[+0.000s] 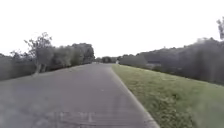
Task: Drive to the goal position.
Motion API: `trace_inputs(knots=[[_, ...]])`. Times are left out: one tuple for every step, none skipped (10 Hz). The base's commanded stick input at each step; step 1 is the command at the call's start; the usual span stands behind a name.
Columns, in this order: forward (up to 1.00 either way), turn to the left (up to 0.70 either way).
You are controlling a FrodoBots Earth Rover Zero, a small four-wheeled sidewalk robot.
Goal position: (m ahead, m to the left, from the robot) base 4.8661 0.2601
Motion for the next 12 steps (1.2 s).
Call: trace_inputs(knots=[[1.00, 0.00], [1.00, 0.00], [1.00, 0.00], [1.00, 0.00], [1.00, 0.00], [1.00, 0.00], [1.00, 0.00], [1.00, 0.00], [1.00, 0.00], [1.00, 0.00], [1.00, 0.00], [1.00, 0.00]])
